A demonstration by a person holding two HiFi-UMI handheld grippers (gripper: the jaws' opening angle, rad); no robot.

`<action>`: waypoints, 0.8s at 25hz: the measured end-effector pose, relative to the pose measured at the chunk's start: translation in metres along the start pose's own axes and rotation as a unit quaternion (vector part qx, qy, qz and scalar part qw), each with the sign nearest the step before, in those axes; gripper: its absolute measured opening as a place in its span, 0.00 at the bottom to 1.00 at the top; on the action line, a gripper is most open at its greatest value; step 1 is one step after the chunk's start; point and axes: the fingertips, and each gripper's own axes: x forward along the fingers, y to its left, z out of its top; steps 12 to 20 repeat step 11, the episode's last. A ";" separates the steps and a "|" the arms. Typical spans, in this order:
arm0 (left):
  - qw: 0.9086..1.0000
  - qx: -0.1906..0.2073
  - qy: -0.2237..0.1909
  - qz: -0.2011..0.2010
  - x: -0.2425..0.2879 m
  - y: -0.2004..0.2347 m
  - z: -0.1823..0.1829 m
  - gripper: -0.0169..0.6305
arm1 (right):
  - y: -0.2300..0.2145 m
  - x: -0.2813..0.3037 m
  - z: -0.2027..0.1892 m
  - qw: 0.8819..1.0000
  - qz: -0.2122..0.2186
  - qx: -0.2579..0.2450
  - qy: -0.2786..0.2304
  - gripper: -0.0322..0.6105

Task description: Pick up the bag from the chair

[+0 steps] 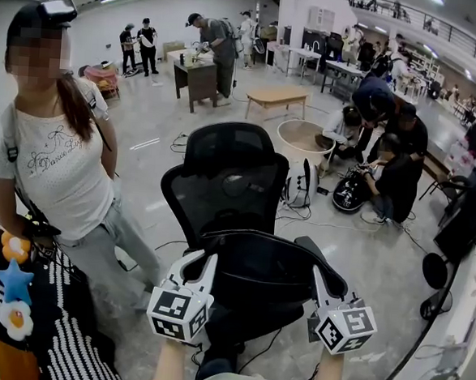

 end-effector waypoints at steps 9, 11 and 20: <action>1.000 0.003 -0.002 0.000 -0.005 0.013 -0.002 0.07 | 0.012 0.006 -0.002 1.000 -0.003 0.001 -0.003 0.17; 1.000 0.002 -0.002 0.001 -0.005 0.016 -0.003 0.07 | 0.015 0.008 -0.004 1.000 -0.004 0.000 -0.004 0.17; 1.000 0.002 -0.002 0.001 -0.005 0.016 -0.003 0.07 | 0.015 0.008 -0.004 1.000 -0.004 0.000 -0.004 0.17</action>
